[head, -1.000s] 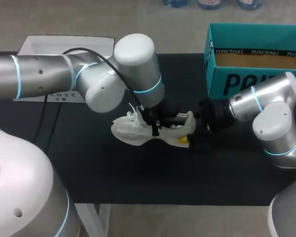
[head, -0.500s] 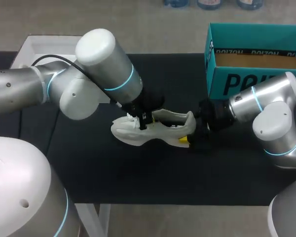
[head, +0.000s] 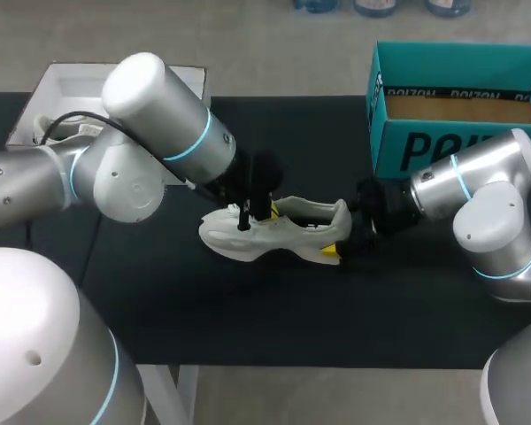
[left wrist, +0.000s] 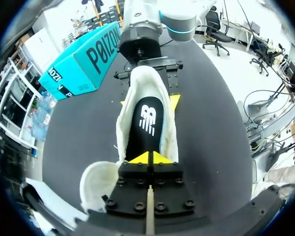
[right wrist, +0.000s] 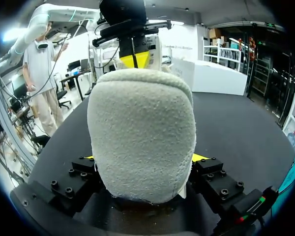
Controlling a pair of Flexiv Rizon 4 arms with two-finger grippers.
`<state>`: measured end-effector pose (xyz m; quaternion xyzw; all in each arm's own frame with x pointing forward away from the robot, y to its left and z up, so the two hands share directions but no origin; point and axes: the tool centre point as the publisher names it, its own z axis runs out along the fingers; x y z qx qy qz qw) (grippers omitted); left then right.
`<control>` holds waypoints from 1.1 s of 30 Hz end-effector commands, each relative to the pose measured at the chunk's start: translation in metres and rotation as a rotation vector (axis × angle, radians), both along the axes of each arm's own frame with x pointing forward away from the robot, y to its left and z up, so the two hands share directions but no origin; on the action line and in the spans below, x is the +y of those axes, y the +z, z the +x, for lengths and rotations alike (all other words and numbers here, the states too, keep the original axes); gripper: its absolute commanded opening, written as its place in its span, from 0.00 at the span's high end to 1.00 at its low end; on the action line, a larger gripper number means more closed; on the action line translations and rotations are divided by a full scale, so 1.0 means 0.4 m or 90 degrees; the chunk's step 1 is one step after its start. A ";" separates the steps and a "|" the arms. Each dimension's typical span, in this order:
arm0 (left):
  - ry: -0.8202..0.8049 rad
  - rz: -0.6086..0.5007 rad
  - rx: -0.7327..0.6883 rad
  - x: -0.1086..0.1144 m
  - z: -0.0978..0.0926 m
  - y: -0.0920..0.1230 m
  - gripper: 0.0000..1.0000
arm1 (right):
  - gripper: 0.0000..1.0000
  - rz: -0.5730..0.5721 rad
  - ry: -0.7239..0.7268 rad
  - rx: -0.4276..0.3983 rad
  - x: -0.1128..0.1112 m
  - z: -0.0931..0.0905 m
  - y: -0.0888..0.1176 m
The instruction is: Take the shoe out of the shoebox, open the shoe tongue, remove and reinsert the insole, then place the shoe into the shoebox
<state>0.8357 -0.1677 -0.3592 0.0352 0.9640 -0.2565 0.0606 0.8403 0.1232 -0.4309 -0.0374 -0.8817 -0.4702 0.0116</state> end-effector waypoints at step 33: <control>-0.108 0.252 0.058 -0.095 -0.008 -0.105 1.00 | 1.00 -0.001 0.000 0.000 0.005 -0.002 -0.014</control>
